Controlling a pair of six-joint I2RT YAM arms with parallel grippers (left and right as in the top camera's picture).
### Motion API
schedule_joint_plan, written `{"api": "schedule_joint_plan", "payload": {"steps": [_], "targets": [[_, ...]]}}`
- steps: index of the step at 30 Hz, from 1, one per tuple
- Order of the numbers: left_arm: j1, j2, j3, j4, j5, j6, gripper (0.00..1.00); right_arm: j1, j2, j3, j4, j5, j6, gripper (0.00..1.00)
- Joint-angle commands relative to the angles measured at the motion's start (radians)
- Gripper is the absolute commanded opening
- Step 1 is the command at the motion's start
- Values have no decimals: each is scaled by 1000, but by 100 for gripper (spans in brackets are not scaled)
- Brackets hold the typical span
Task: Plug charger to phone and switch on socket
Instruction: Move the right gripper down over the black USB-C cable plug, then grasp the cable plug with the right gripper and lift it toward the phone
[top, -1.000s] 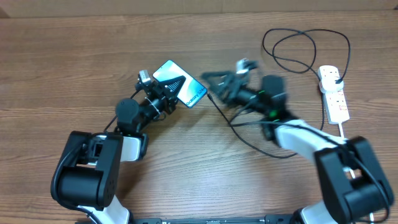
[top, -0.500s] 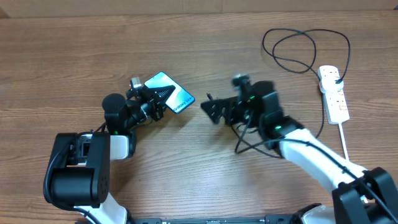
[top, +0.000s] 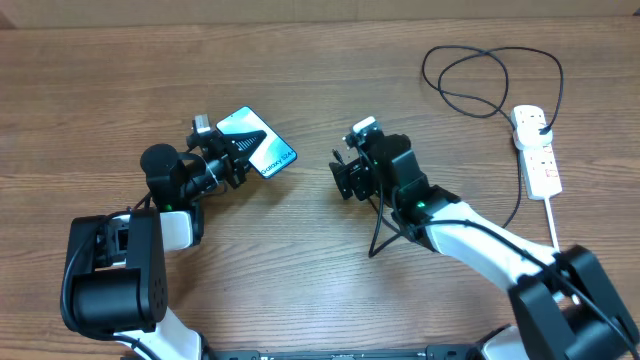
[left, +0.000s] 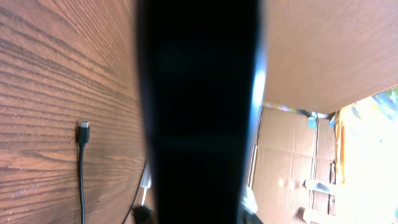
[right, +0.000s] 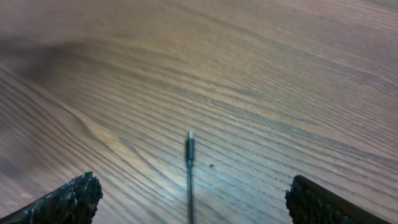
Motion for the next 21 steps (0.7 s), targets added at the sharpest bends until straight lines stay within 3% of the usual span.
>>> {"api": "schedule_joint_plan", "payload": {"steps": [1,13,21], "targets": [[2,-21,24,10,34,28,5,3,60,47,24,38,-74,92],[5,-21,24,10,34,28,4,2,229,176,9,26,-74,75],[5,-21,24,10,34,29,5,2,285,177,13,27,-74,73]]}}
